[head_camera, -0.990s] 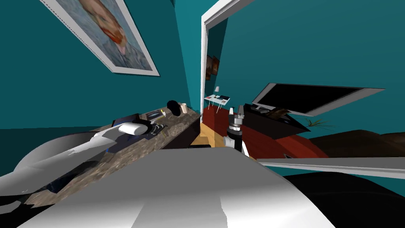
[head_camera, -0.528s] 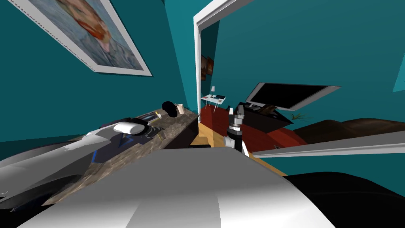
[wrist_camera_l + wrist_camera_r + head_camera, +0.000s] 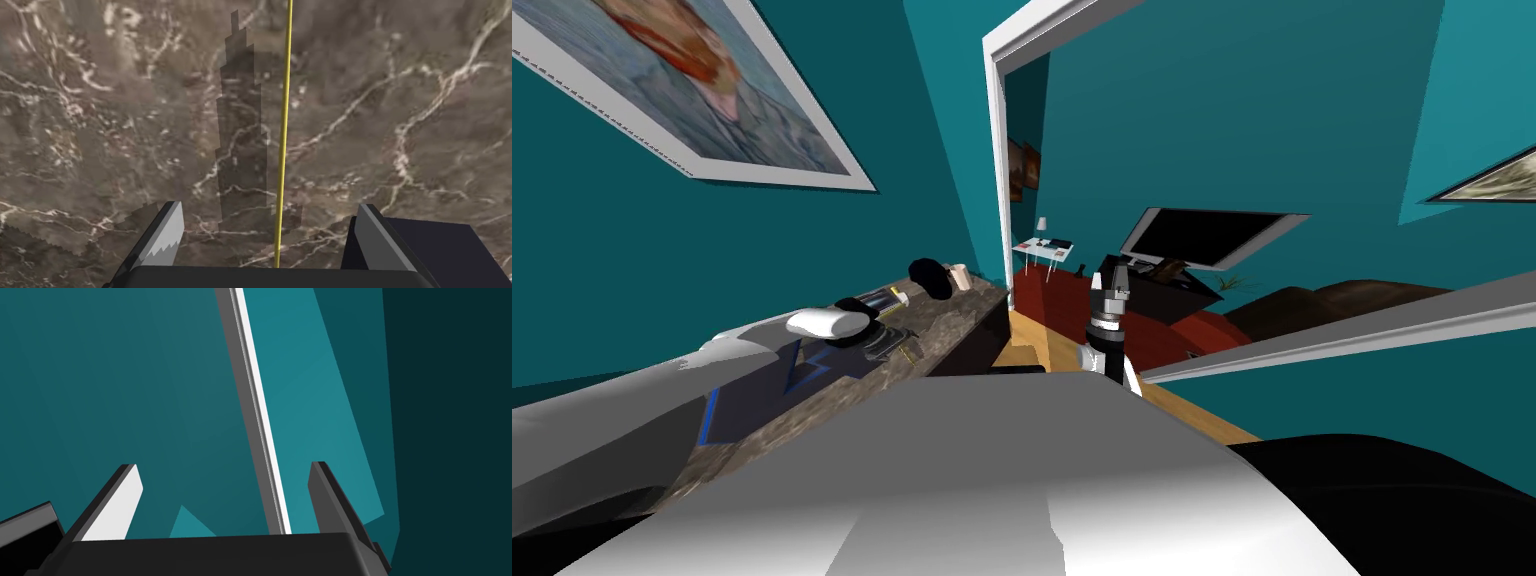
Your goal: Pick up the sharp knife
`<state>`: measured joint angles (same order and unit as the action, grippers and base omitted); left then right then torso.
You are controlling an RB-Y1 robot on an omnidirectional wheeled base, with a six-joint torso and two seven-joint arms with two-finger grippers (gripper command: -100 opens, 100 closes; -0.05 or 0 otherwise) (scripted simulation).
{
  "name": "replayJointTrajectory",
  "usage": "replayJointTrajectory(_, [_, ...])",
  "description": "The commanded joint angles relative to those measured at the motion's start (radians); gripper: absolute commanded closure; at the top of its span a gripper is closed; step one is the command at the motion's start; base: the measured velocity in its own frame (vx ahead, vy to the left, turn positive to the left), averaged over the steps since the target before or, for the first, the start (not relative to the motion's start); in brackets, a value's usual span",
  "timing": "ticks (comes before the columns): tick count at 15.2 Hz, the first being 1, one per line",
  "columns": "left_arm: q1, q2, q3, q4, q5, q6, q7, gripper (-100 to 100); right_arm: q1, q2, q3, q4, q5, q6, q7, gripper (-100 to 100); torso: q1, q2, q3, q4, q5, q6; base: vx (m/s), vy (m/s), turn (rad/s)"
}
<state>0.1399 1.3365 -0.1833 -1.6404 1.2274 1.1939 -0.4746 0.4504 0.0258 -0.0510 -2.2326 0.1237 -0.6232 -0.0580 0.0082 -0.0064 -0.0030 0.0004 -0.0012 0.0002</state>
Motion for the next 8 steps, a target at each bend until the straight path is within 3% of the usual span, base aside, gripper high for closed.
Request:
replayJointTrajectory(1, [0.0, 0.0, 0.0, 0.0, 0.0, 0.0, 0.0, -100, 0.0, 0.0, 0.0, 0.0, 0.0, 0.0, 0.0, 0, 0.0, 0.0, 0.0, 0.0, 0.0, 0.0, -0.002, 0.008, -0.036])
replayJointTrajectory(3, [0.005, -0.038, -0.015, 0.032, -0.038, -0.025, -0.005, -100, 0.0, 0.0, 0.0, 0.0, 0.0, 0.0, 0.0, 0, 0.0, 0.0, 0.0, 0.0, 0.001, 0.0, -0.02, -0.01, -0.082])
replayJointTrajectory(4, [0.004, -0.024, -0.009, 0.021, -0.022, -0.012, -0.005, -100, 0.0, 0.0, 0.0, 0.0, 0.0, 0.0, 0.0, 0, 0.0, 0.001, 0.0, 0.0, 0.001, 0.0, -0.015, -0.009, -0.027])
replayJointTrajectory(5, [0.005, -0.027, -0.011, 0.024, -0.026, -0.016, -0.005, 100, 0.0, 0.0, 0.0, 0.0, 0.0, 0.0, 0.0, 0, 0.0, 0.0, 0.0, 0.0, 0.0, 0.0, -0.005, -0.003, 0.0])
replayJointTrajectory(8, [0.006, -0.026, -0.011, 0.025, -0.026, -0.015, -0.004, 100, 0.0, 0.0, 0.0, 0.0, 0.0, 0.0, 0.0, 0, 0.001, 0.0, 0.0, 0.0, 0.001, 0.001, -0.003, 0.001, -0.001])
